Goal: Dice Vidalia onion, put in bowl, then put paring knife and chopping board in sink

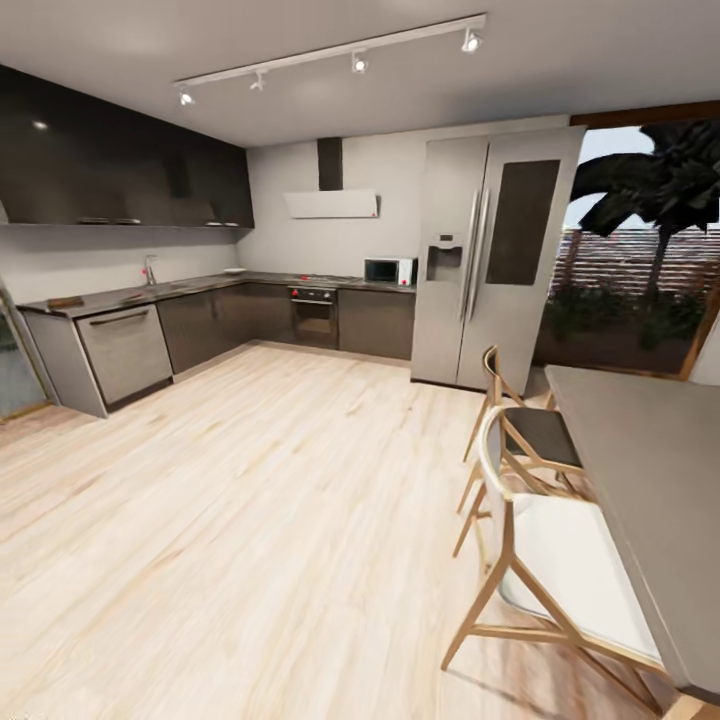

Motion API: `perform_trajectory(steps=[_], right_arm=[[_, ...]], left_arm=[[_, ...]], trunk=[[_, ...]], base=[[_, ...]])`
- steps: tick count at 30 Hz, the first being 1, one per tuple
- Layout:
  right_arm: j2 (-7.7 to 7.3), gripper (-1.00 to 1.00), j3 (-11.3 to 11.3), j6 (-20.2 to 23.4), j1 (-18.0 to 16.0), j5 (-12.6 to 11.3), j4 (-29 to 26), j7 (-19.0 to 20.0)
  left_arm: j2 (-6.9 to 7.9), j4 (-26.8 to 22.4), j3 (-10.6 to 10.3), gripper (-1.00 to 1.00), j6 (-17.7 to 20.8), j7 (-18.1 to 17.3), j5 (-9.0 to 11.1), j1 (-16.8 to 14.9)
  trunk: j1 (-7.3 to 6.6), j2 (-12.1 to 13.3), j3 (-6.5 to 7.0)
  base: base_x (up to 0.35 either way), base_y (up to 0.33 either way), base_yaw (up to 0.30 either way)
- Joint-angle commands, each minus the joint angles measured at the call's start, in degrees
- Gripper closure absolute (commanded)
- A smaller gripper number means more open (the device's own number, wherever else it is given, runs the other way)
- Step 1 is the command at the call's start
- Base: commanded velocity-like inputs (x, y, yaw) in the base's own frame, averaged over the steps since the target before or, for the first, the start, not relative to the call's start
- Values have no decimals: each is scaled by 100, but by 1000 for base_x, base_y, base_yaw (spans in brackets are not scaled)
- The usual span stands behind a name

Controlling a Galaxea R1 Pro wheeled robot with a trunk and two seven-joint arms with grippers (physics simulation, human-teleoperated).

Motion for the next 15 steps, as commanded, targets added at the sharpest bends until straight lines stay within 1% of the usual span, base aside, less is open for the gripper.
perform_trajectory(steps=[1, 15], right_arm=[[0, -100, 2, -16, -2, 3, 2, -14], [0, -100, 2, -16, -2, 3, 2, -14]], left_arm=[[0, -3, 2, -100, -11, 5, 4, 0], [2, -3, 3, -100, -11, 5, 4, 0]], trunk=[[3, -2, -5], [3, -2, -5]], base=[[267, 77, 248], [267, 144, 247]])
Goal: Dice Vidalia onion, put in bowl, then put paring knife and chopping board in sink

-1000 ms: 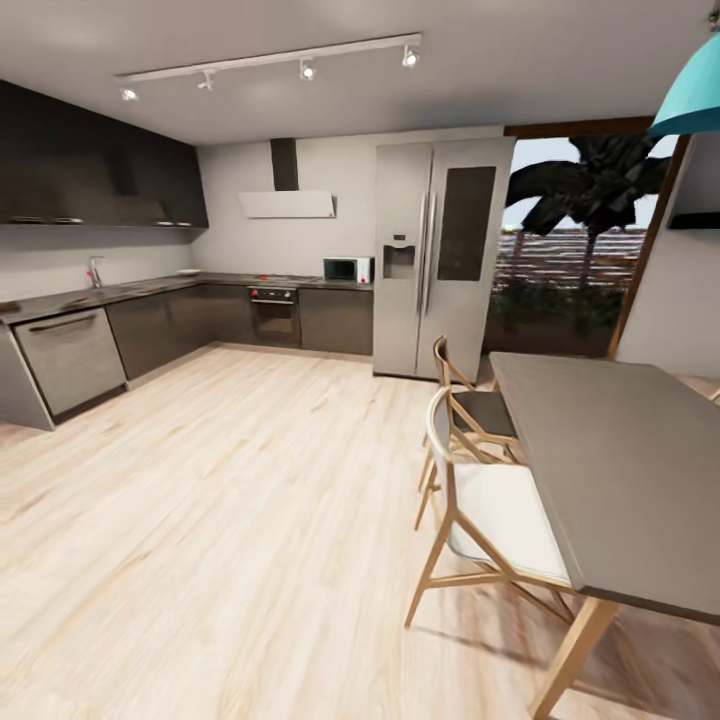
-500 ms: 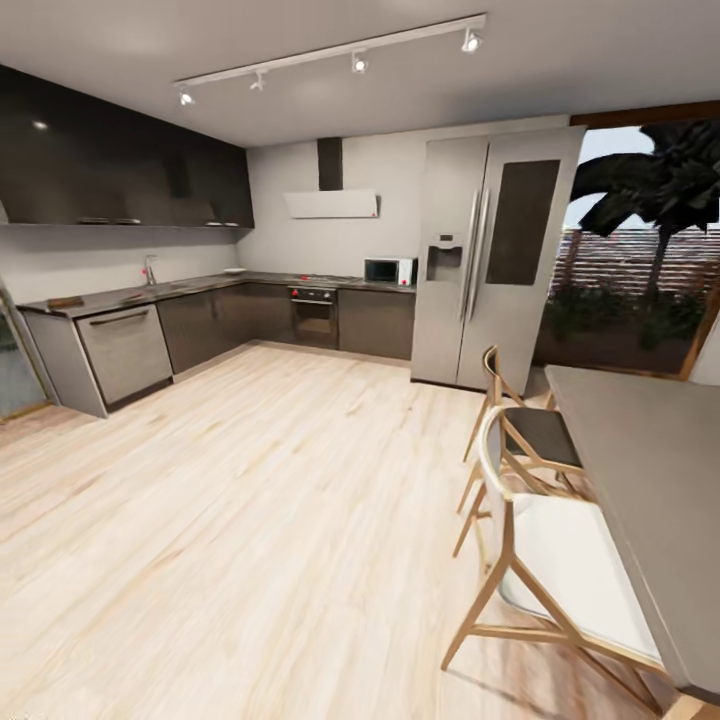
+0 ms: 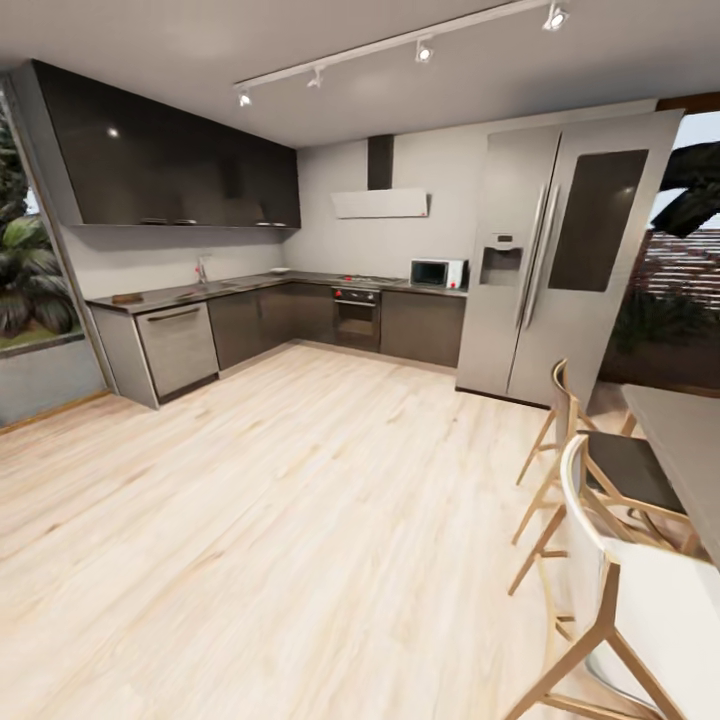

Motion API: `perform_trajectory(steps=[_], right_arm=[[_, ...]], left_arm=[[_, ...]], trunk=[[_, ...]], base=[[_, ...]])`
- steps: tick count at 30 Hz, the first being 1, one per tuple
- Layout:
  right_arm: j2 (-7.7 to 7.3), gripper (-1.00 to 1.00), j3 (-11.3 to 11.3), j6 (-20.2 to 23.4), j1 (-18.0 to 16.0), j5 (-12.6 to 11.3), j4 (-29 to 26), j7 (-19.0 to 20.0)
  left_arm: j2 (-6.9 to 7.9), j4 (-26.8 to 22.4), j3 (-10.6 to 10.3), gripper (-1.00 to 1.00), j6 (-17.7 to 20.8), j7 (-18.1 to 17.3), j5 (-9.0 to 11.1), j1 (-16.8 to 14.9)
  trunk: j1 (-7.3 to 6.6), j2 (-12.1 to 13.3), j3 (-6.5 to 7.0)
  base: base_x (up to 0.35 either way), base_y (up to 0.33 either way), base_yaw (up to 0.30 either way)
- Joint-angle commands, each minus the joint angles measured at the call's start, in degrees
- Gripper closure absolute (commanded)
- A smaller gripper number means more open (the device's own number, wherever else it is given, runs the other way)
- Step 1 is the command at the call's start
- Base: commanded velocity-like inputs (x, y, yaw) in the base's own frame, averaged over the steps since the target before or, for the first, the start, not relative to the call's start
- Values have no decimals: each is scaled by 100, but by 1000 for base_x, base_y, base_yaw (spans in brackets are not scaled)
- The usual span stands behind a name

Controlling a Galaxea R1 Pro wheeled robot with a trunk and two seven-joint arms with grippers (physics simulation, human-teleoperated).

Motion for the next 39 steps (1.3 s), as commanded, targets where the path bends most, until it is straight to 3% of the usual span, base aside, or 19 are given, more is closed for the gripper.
perform_trajectory(steps=[1, 10, 39], right_arm=[[0, -100, 1, -16, -2, 3, 1, -15], [0, -100, 1, -16, -2, 3, 1, -15], [0, -100, 10, -16, -2, 3, 1, -15]], left_arm=[[0, -3, 0, -100, -11, 5, 4, 0], [0, -3, 0, -100, -11, 5, 4, 0], [0, -3, 0, -100, -11, 5, 4, 0]], trunk=[[3, -3, -5], [3, -3, -5], [3, -3, -5]], base=[[267, 163, 247], [267, 124, 247], [299, 2, 247]])
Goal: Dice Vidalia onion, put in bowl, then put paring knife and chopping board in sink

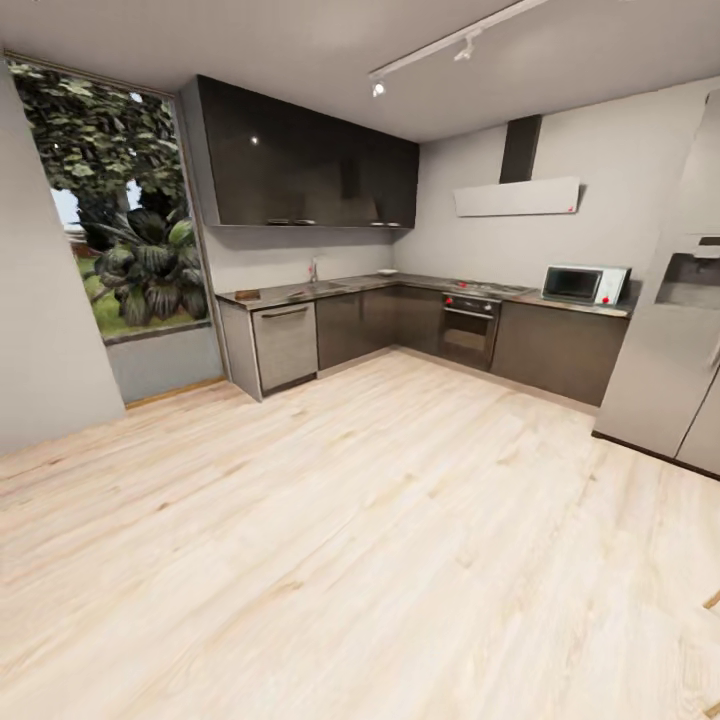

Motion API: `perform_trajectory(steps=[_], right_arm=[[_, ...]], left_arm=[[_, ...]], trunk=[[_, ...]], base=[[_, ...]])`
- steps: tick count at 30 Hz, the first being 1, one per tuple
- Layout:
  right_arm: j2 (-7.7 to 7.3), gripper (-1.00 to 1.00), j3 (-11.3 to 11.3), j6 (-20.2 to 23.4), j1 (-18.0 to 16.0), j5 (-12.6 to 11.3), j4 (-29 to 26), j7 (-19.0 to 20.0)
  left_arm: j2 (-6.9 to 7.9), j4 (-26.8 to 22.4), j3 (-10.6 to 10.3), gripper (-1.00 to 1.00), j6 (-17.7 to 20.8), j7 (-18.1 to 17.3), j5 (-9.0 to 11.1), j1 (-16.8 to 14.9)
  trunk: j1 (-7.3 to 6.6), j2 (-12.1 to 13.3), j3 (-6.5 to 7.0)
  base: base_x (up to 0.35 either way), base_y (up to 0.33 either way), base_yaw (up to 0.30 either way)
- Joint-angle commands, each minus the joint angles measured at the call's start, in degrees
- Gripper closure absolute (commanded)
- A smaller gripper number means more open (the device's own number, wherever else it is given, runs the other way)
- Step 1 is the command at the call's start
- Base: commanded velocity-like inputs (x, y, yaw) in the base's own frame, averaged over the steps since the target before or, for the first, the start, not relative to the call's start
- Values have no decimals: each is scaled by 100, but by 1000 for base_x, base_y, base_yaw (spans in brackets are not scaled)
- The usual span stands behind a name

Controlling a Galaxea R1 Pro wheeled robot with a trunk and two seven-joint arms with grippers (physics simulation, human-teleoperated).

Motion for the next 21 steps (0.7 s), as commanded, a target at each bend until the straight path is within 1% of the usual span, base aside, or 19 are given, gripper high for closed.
perform_trajectory(steps=[1, 7, 11, 17, 21], right_arm=[[0, -100, 2, -16, -2, 3, 2, -15], [0, -100, 2, -16, -2, 3, 2, -15], [0, -100, 2, -16, -2, 3, 2, -15], [0, -100, 2, -16, -2, 3, 2, -15], [0, -100, 2, -16, -2, 3, 2, -15]], left_arm=[[-1, -4, 2, -100, -11, 5, 4, 0], [-1, -4, 2, -100, -11, 5, 3, 0], [-1, -4, 2, -100, -11, 4, 1, 0], [-1, -4, 2, -100, -11, 5, -4, 0], [-1, -4, 2, -100, -11, 5, -5, 0]], trunk=[[3, -2, -5], [3, -2, -5], [3, -2, -5], [3, -2, -5], [3, -2, -5]], base=[[318, 0, 247], [318, 0, 247], [318, -60, 247], [302, -162, 184], [291, -192, 64]])
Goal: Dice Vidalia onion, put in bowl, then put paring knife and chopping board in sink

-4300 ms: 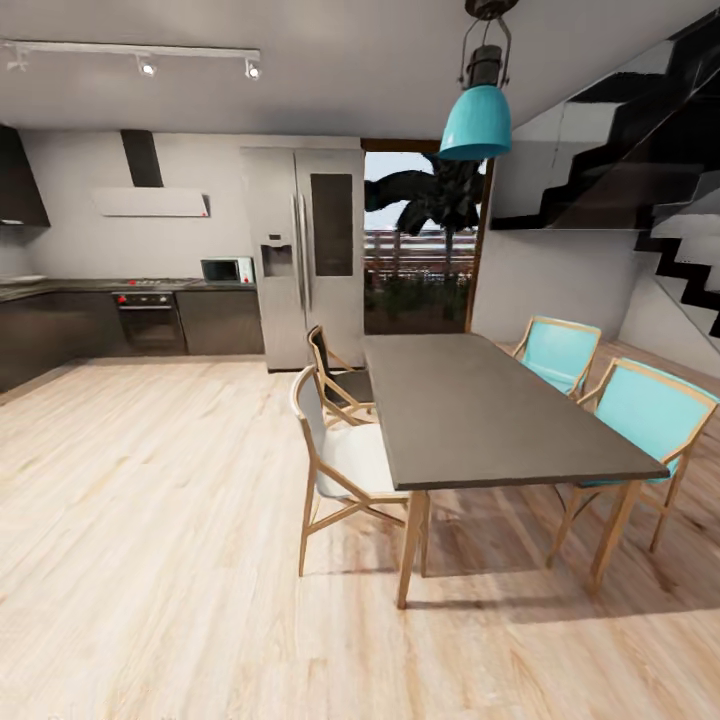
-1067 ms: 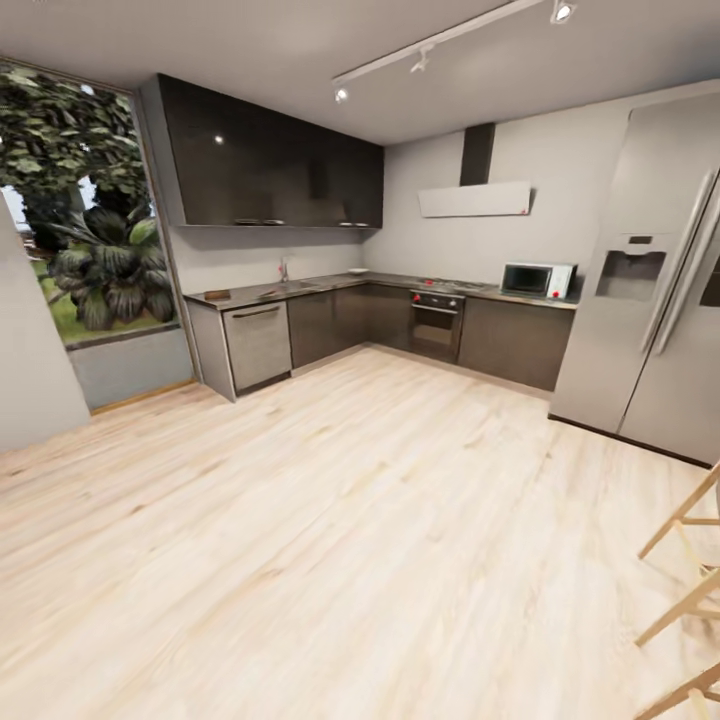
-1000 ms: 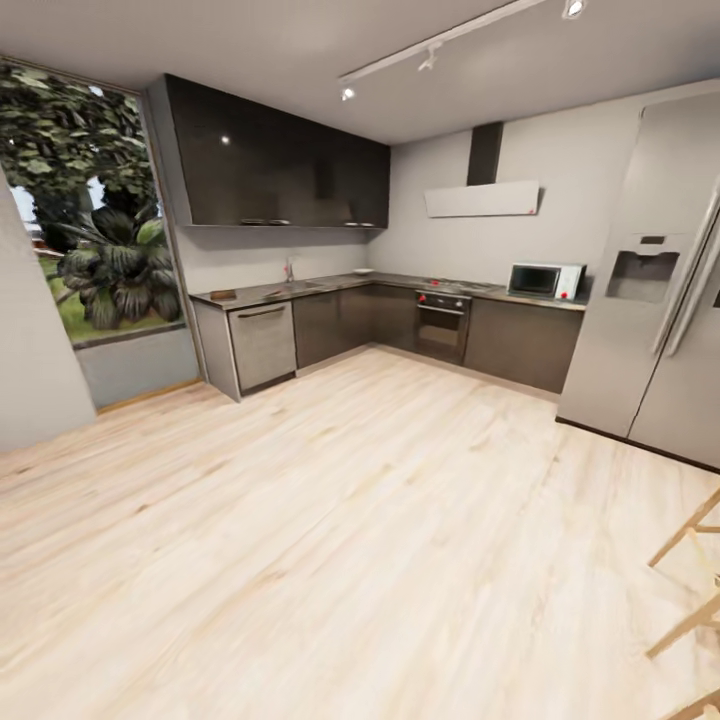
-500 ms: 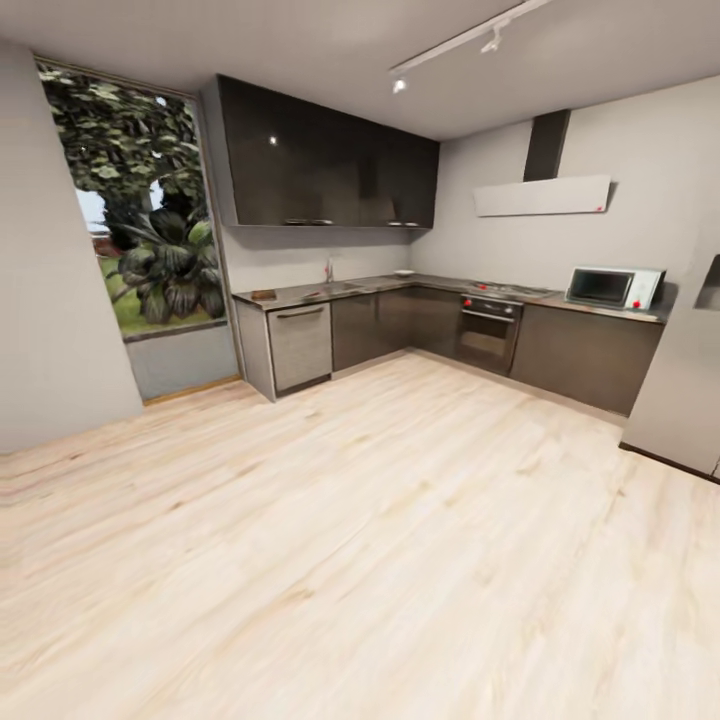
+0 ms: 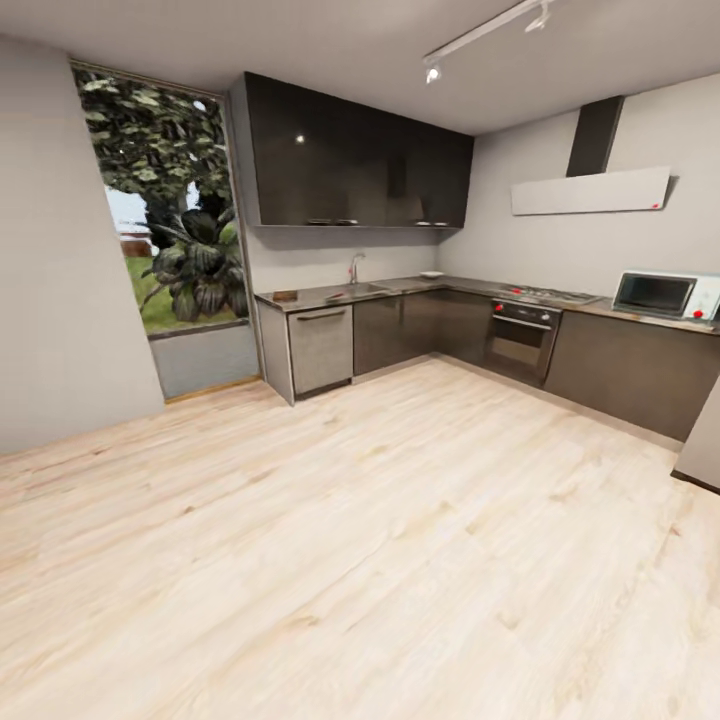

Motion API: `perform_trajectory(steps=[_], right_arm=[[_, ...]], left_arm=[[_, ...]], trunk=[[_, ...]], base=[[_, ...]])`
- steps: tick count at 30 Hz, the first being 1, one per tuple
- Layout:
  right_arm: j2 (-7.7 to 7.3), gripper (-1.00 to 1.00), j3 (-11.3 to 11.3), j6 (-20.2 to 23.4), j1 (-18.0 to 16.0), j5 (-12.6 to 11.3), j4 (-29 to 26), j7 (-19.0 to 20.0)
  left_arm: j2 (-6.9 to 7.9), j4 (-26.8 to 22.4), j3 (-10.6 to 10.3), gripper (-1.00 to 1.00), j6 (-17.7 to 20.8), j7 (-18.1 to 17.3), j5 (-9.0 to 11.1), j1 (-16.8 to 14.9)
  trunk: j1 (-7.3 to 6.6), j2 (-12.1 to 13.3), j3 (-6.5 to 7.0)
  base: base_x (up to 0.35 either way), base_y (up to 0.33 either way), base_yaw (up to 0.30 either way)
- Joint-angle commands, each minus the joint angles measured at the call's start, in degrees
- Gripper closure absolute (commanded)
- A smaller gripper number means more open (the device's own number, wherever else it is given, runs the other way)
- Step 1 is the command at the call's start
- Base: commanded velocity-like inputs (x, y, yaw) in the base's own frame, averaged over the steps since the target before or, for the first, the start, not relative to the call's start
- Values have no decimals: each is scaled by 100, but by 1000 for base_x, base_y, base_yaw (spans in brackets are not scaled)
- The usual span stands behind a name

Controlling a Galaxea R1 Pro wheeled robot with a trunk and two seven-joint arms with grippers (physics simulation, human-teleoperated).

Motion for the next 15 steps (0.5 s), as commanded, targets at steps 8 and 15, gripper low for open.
perform_trajectory(steps=[8, 15], right_arm=[[0, -100, 4, -17, -3, 3, 4, -15], [0, -100, 4, -17, -3, 3, 4, -15]], left_arm=[[-1, -4, 4, -100, -14, 5, 0, 0], [-1, -4, 4, -100, -15, 3, 2, 0]], trunk=[[3, -2, -5], [3, -2, -5]], base=[[290, -195, 8], [290, -180, 0]])
